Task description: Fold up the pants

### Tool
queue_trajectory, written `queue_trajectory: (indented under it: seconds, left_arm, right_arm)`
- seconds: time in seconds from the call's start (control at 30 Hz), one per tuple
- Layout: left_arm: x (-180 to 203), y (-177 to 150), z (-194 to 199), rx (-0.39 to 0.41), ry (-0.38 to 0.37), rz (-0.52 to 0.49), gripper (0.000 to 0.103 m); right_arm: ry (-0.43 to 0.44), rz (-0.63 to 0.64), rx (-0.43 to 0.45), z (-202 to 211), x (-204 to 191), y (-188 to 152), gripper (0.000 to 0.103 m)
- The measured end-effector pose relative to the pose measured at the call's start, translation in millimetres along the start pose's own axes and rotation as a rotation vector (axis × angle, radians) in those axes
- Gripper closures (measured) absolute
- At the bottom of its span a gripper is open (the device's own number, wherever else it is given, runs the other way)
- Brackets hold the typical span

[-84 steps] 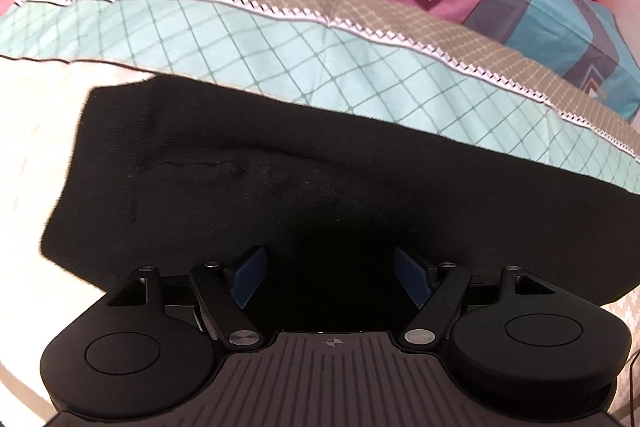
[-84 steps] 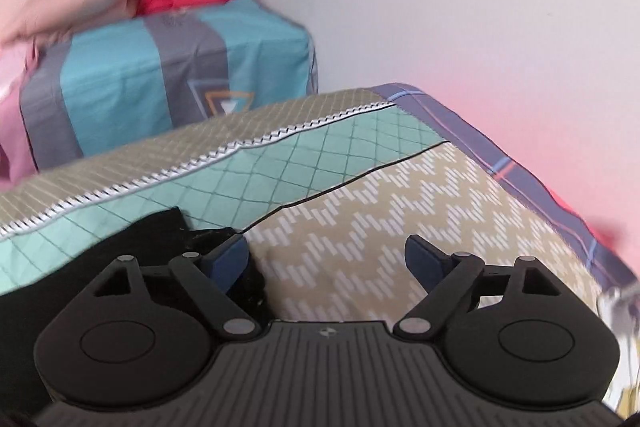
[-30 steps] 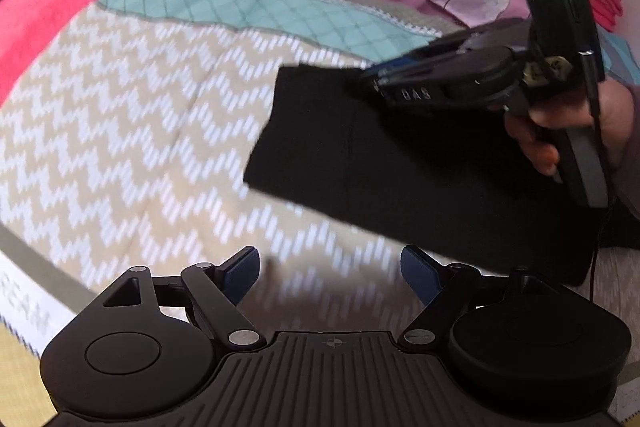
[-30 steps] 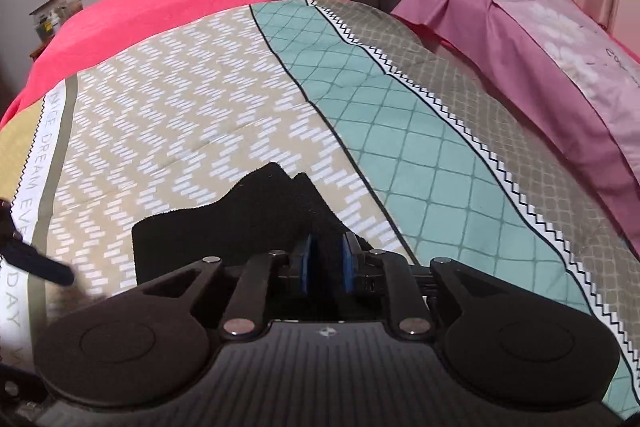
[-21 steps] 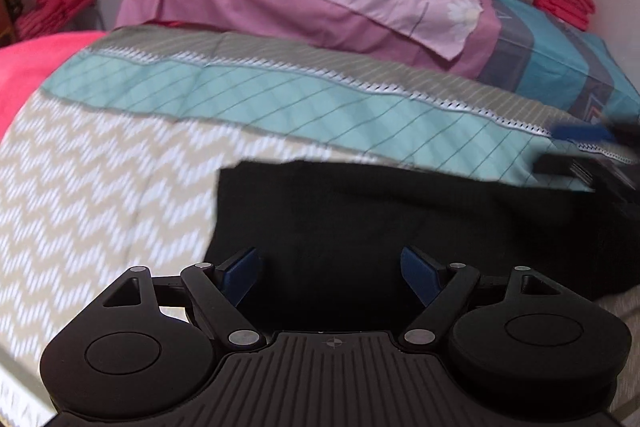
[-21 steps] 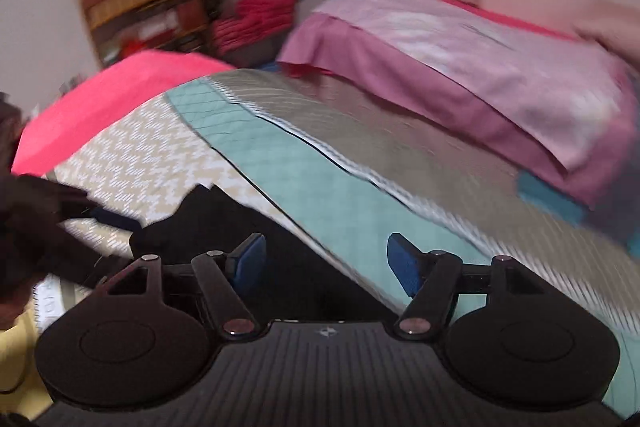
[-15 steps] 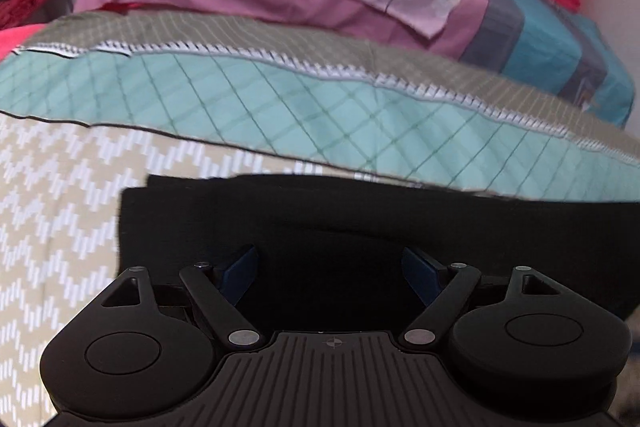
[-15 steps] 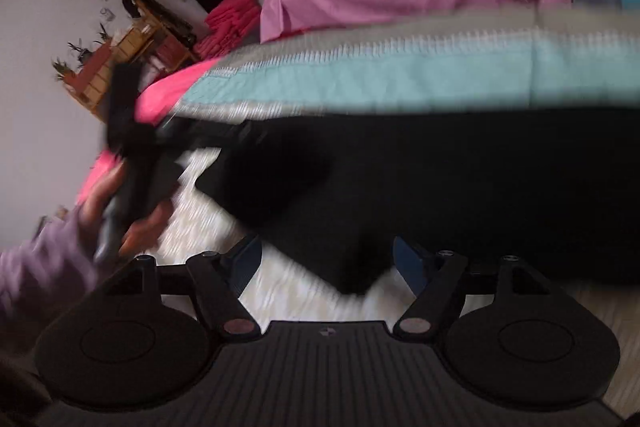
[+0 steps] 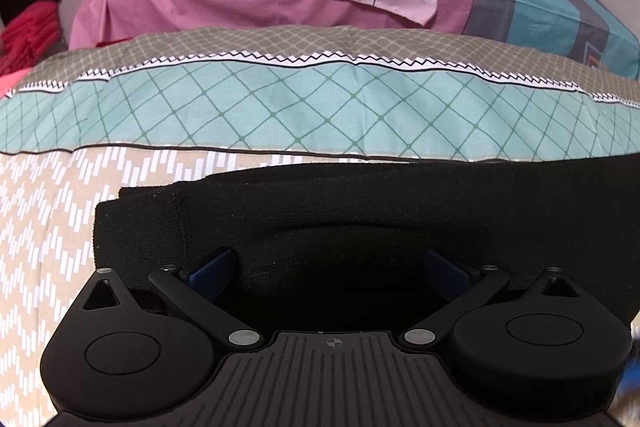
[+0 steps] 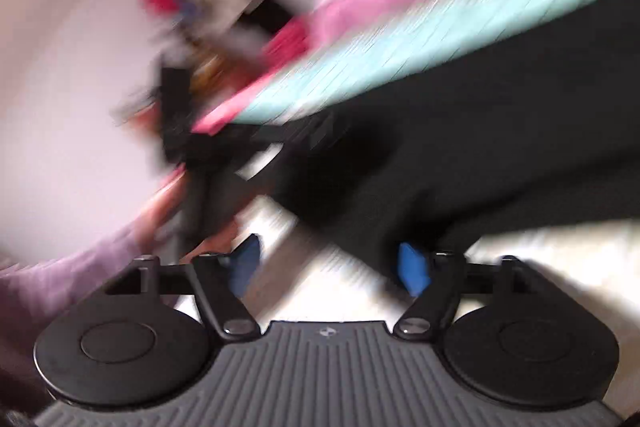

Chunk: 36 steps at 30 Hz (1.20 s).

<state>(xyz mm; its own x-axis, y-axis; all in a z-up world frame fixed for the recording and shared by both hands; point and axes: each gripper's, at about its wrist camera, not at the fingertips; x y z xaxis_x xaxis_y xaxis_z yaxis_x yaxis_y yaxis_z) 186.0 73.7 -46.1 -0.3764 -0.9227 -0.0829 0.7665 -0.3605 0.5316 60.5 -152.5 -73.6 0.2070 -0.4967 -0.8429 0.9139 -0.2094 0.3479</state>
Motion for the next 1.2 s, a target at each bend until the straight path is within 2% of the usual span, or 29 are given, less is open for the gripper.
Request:
queue_trajectory:
  seconds: [0.03, 0.07, 0.1, 0.2, 0.23, 0.27, 0.3, 0.33, 0.37, 0.4, 0.43, 0.5, 0.53, 0.57, 0.6, 0.67, 0.7, 0.73, 0.77, 0.87, 0.9, 0.97, 1.0, 1.03, 1.1, 1.13, 1.2]
  left_arm:
    - [1.2, -1.1, 0.4, 0.002, -0.001, -0.010, 0.000]
    - [1.6, -1.3, 1.3, 0.002, -0.002, -0.018, 0.000]
    - [1.5, -1.6, 1.6, 0.003, -0.004, -0.023, 0.000]
    - [-0.3, -1.7, 2.5, 0.006, -0.013, -0.022, 0.000]
    - [-0.8, -1.9, 2.7, 0.008, -0.015, -0.020, 0.000]
    - [-0.8, -2.2, 2.9, 0.009, -0.015, -0.022, 0.000]
    - [-0.4, -2.5, 3.0, 0.010, -0.015, -0.025, 0.000]
    - [-0.3, -3.0, 3.2, 0.011, -0.015, -0.028, 0.000]
    - [-0.2, -3.5, 3.3, 0.013, -0.016, -0.030, 0.000]
    - [-0.2, -3.9, 3.5, 0.014, -0.017, -0.031, 0.000]
    - [-0.2, -4.2, 3.6, 0.015, -0.017, -0.032, 0.000]
    - [-0.1, -4.8, 3.7, 0.019, -0.017, -0.030, 0.000]
    - [0.2, -5.0, 3.8, 0.020, -0.015, -0.028, 0.000]
    - [0.7, -4.9, 3.7, 0.021, -0.013, -0.027, 0.000]
    - [1.3, -4.8, 3.6, 0.021, -0.010, -0.028, 0.000]
    - [2.3, -5.0, 3.3, 0.022, -0.005, -0.034, 0.000]
    - [2.6, -4.9, 3.3, 0.022, -0.004, -0.036, 0.000]
    - [2.5, -4.8, 3.3, 0.022, -0.005, -0.036, 0.000]
    - [2.3, -4.8, 3.3, 0.023, -0.006, -0.036, 0.000]
    - [1.8, -5.3, 3.1, 0.027, -0.006, -0.035, 0.000]
    - [2.1, -5.5, 3.0, 0.028, -0.004, -0.035, 0.000]
    - [2.3, -5.9, 3.1, 0.031, 0.000, -0.030, 0.000]
    - [2.5, -6.0, 2.9, 0.032, 0.002, -0.028, 0.000]
    - [2.9, -5.5, 2.9, 0.030, 0.005, -0.028, 0.000]
    - [4.2, -3.5, 4.1, 0.019, 0.014, -0.028, 0.000]
    - [4.8, -2.4, 6.6, 0.015, 0.021, -0.028, 0.000]
    - [7.1, -1.3, 17.4, 0.027, 0.038, -0.037, 0.000]
  right_arm:
    - [-0.021, 0.061, -0.006, -1.0, -2.9, -2.4, 0.023]
    - [-0.076, 0.128, 0.013, -1.1, -6.9, -0.6, 0.030]
    - [-0.116, 0.142, 0.043, -1.6, -6.2, 6.9, 0.034]
    - [-0.096, -0.017, 0.205, 3.5, 11.2, 28.8, 0.032]
    - [-0.078, -0.045, 0.212, 0.1, 13.5, 30.6, 0.030]
    - [-0.061, -0.015, 0.169, -7.1, 9.9, 28.3, 0.024]
    - [-0.042, 0.045, 0.081, -17.4, 2.6, 23.9, 0.022]
    - [-0.035, 0.125, -0.011, -26.2, -6.4, 17.8, 0.022]
    - [-0.061, 0.207, -0.047, -30.4, -14.5, 13.6, 0.023]
    - [-0.103, 0.281, -0.033, -29.2, -20.4, 12.4, 0.028]
    - [-0.140, 0.298, 0.021, -24.5, -20.4, 17.5, 0.029]
    - [-0.161, 0.141, 0.151, -13.4, -4.6, 34.4, 0.030]
    - [-0.133, 0.051, 0.184, -10.9, 3.9, 40.5, 0.030]
    - [-0.115, 0.025, 0.179, -15.4, 6.0, 42.9, 0.026]
    - [-0.120, 0.064, 0.139, -23.5, 0.0, 39.5, 0.020]
    - [-0.124, 0.232, -0.028, -46.7, -19.0, 21.0, 0.020]
    - [-0.117, 0.297, -0.072, -50.5, -27.1, 12.3, 0.020]
    - [-0.108, 0.328, -0.086, -48.9, -30.9, 7.2, 0.021]
    - [-0.088, 0.304, -0.092, -44.6, -28.1, 8.9, 0.024]
    - [-0.081, 0.108, -0.028, -24.4, -7.7, 18.5, 0.032]
    - [-0.080, 0.132, -0.064, -23.7, -7.7, 13.3, 0.031]
    - [-0.125, 0.302, -0.142, -19.5, -25.8, -2.2, 0.030]
    - [-0.163, 0.381, -0.140, -15.6, -35.6, -7.9, 0.028]
    - [-0.210, 0.418, -0.133, -8.1, -40.7, -11.7, 0.025]
    - [-0.294, 0.374, -0.067, 13.8, -40.2, -8.0, 0.022]
    - [-0.306, 0.343, -0.016, 32.0, -31.8, -0.7, 0.022]
    - [-0.262, 0.278, 0.106, 60.7, -29.7, 5.1, 0.022]
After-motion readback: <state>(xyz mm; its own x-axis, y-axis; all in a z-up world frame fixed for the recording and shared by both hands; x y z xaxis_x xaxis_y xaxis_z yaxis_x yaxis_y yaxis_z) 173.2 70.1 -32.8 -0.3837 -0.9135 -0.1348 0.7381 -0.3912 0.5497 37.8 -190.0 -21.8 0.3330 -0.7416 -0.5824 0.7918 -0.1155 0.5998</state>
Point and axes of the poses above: each gripper's, at about its wrist camera, not at the fingertips, and z roughly against the way its jaws point, x to its right, y to its top, and after that the axes turned 8 degrees about -z, right-handed
